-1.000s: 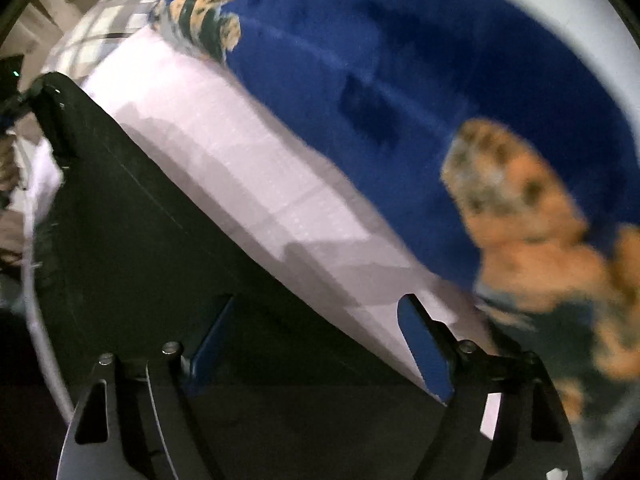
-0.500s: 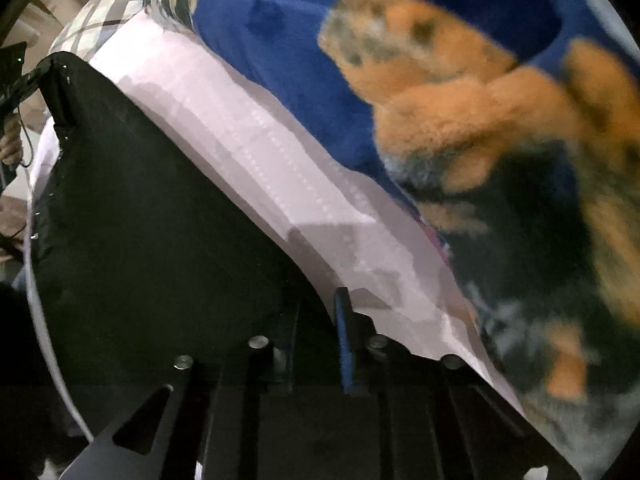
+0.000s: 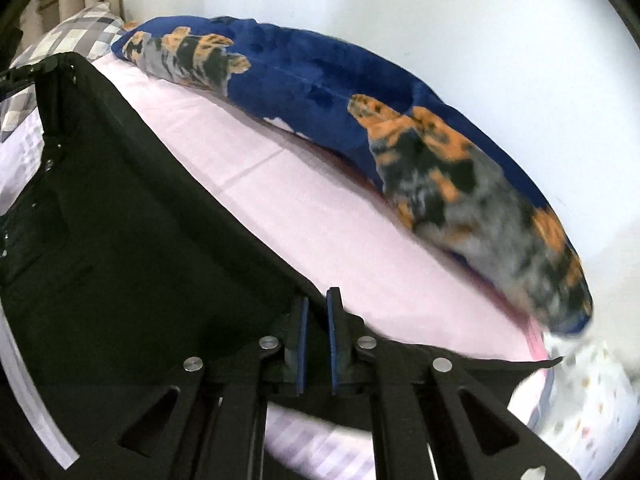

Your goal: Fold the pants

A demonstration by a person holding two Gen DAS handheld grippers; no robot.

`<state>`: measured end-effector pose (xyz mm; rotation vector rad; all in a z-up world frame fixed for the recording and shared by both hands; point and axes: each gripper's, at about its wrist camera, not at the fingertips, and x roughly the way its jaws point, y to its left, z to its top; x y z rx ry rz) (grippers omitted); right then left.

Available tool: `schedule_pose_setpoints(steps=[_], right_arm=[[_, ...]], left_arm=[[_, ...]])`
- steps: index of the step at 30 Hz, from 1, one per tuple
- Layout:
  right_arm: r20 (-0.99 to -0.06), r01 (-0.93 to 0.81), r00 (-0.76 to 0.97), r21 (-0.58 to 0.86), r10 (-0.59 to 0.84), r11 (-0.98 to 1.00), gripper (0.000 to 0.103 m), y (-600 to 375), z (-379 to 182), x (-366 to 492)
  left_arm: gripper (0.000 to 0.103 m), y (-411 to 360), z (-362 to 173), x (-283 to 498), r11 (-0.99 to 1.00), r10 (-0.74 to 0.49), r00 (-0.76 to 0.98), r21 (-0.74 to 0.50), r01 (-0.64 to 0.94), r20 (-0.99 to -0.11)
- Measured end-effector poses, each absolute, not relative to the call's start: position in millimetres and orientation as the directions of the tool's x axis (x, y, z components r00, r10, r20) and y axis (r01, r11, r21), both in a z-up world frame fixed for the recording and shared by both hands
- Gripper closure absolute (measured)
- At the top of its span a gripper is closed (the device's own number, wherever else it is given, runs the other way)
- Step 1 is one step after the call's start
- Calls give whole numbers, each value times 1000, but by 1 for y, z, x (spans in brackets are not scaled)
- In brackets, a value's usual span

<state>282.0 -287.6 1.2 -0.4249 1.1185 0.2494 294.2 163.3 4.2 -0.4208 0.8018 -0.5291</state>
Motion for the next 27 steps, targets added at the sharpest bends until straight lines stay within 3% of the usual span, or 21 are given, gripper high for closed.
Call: schedule_pose_setpoints(steps=[9, 19, 27], right_arm=[[-917, -244, 397, -75, 29, 967, 97, -295, -3, 160], [-941, -181, 334, -9, 52, 983, 97, -293, -51, 113], [-950, -122, 313, -15, 24, 992, 95, -288, -77, 102]], left_arm=[[94, 172, 15, 211, 766, -635, 520, -551, 331, -571], [93, 175, -43, 136, 809, -588, 374, -527, 262, -717], [89, 150, -67, 118, 889, -436, 323, -347, 298, -840]])
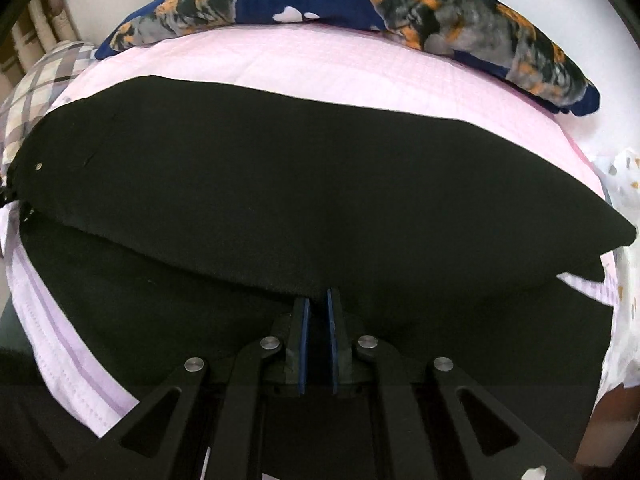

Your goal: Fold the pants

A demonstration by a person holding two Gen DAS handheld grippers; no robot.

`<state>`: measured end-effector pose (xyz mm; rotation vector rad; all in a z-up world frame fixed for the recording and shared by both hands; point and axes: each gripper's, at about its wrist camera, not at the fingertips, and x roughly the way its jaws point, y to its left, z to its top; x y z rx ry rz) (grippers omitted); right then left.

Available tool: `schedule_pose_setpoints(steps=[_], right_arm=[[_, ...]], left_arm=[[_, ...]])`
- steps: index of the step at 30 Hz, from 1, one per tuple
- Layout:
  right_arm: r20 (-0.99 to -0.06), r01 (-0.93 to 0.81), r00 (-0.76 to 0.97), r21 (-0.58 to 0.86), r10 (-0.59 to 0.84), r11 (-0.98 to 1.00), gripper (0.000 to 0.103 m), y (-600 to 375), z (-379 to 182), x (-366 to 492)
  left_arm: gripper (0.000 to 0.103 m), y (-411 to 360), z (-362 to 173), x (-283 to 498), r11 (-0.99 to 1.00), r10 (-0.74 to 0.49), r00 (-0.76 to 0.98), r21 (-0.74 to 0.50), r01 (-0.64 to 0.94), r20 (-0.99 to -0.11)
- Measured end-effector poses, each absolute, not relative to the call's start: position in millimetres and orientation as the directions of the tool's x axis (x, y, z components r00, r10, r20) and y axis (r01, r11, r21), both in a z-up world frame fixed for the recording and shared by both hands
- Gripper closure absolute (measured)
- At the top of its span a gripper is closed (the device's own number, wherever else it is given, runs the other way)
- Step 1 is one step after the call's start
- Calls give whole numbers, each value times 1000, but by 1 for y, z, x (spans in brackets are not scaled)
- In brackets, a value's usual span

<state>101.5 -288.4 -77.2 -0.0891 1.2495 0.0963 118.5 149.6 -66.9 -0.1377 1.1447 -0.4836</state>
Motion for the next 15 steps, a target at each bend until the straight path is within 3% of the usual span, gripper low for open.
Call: schedule_pose_setpoints(steps=[4, 5, 7, 11, 15], right_arm=[[-944, -51, 329, 6, 23, 999, 86, -291, -77, 98], [-945, -33, 327, 8, 18, 999, 80, -291, -77, 97], [-943, -4, 333, 22, 22, 1000, 54, -291, -72, 93], [-924, 22, 382, 44, 32, 999, 50, -290, -51, 77], [-893, 109, 427, 206, 141, 972, 50, -298, -35, 58]], left_arm=[[84, 146, -66, 117, 910, -384, 325, -294, 292, -865], [81, 146, -66, 117, 914, -374, 323, -288, 285, -869], [71, 149, -65, 115, 927, -346, 322, -269, 262, -881], [56, 166, -53, 105, 937, -341, 340, -289, 195, -877], [49, 188, -40, 90, 911, -408, 361, -399, 102, -838]])
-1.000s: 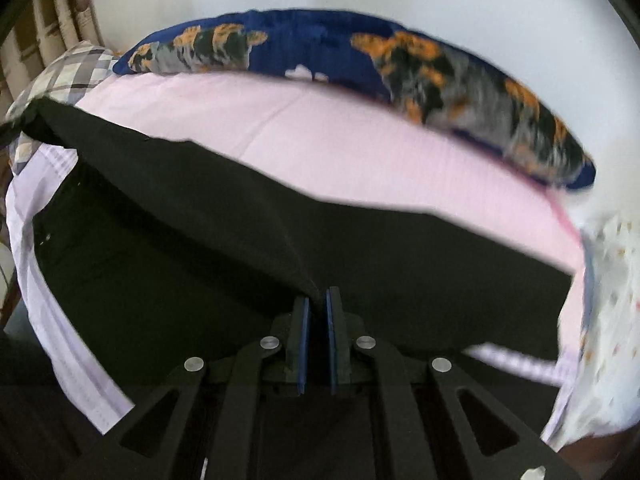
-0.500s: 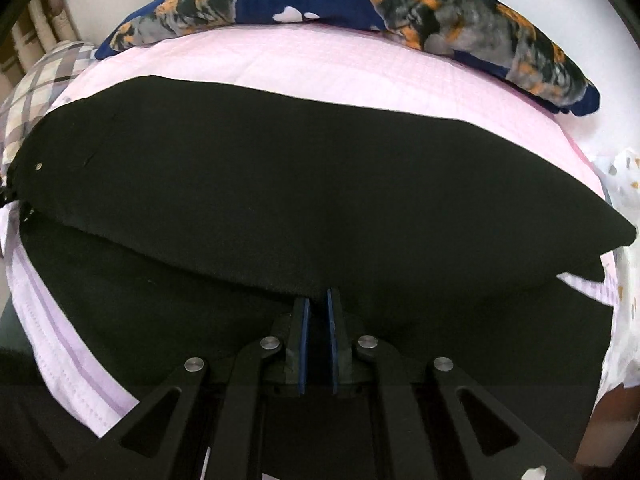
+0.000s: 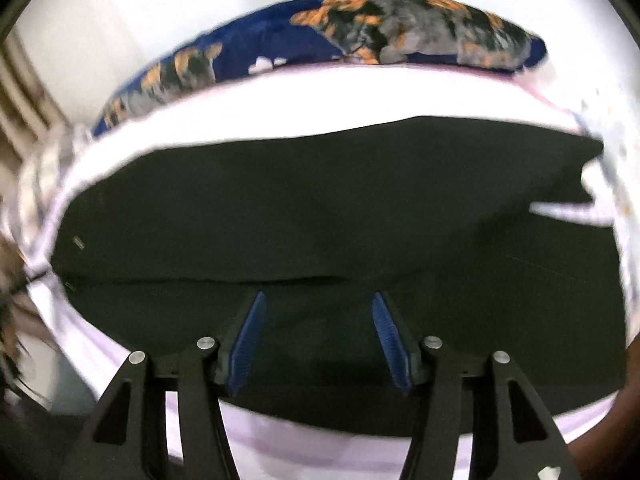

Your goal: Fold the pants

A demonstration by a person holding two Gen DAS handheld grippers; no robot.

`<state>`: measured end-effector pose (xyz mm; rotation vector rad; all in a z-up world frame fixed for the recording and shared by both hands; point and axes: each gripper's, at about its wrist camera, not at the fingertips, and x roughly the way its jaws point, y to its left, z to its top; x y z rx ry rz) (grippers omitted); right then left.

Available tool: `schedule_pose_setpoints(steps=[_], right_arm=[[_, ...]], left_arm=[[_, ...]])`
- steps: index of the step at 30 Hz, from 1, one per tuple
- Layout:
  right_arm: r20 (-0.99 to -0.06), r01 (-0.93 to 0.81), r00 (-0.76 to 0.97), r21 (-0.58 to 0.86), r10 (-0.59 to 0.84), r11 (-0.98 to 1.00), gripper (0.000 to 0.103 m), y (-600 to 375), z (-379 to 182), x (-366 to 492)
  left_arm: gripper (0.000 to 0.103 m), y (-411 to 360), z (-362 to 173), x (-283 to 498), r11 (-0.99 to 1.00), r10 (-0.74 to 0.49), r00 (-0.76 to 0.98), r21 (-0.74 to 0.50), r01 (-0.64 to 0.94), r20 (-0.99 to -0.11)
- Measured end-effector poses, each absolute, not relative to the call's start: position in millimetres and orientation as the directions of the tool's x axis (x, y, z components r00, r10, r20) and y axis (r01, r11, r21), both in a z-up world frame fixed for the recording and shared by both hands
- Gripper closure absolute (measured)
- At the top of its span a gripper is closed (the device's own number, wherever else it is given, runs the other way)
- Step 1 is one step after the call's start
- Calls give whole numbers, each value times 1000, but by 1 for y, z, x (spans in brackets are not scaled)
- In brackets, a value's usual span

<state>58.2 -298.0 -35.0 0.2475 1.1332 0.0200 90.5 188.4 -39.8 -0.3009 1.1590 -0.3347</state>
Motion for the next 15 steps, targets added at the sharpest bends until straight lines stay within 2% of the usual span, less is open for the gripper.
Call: schedule_pose_setpoints(steps=[4, 7, 15], right_arm=[[-843, 215, 458, 413, 282, 885, 50, -305, -40, 44], [-812, 262, 477, 497, 336, 827, 49, -304, -48, 39], [-765, 355, 515, 600, 386, 717, 48, -304, -72, 41]], left_arm=[[49, 196, -40, 79, 822, -540, 341, -569, 17, -769], [49, 187, -46, 79, 751, -618, 330, -660, -22, -714], [49, 166, -73, 105, 670, -655, 342, -727, -149, -674]])
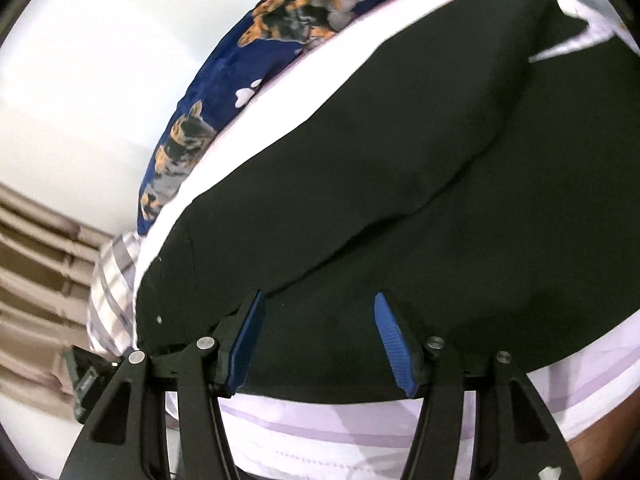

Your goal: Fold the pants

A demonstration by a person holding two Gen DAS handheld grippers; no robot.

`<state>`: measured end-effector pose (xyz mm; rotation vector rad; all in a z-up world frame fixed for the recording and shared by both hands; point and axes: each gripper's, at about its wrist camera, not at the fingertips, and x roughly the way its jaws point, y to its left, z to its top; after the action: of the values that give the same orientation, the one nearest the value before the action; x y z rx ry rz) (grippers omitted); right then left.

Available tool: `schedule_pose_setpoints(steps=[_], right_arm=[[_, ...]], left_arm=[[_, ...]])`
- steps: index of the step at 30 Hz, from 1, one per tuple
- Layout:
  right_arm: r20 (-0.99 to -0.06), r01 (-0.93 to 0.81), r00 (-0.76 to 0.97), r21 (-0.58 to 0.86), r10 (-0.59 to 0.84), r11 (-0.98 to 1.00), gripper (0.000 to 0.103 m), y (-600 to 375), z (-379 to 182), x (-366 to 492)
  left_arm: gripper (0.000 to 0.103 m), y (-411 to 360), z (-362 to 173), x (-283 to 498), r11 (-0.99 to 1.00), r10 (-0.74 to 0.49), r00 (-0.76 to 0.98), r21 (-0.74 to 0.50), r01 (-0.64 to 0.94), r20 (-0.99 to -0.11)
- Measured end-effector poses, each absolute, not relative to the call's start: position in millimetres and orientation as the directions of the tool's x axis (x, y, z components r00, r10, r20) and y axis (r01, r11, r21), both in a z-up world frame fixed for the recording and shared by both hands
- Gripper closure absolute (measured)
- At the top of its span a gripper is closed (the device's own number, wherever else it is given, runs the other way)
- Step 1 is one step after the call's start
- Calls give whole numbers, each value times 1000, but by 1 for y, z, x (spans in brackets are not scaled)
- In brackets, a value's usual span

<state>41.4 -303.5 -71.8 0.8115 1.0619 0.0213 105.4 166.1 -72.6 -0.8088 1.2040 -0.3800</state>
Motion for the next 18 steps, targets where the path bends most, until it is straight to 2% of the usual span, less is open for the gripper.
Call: schedule_pose_setpoints(steps=[5, 7, 8, 11, 18], right_arm=[[-730, 386, 539, 658, 421, 646, 48, -301, -90, 47], [-710, 394, 553, 683, 436, 615, 48, -300, -97, 51], [-698, 391, 566, 695, 438, 603, 48, -300, -98, 51], [-673, 379, 589, 719, 447, 583, 48, -300, -102, 56], [-611, 373, 645, 776, 459, 509, 50, -314, -110, 70]], left_arm=[[50, 165, -89, 118, 614, -658, 363, -749, -250, -660], [68, 165, -88, 119, 611, -649, 379, -749, -256, -659], [83, 164, -85, 120, 629, -635, 385, -738, -245, -670], [90, 164, -73, 124, 645, -619, 409, -731, -221, -670], [91, 169, -31, 141, 652, -605, 466, -737, -176, -646]])
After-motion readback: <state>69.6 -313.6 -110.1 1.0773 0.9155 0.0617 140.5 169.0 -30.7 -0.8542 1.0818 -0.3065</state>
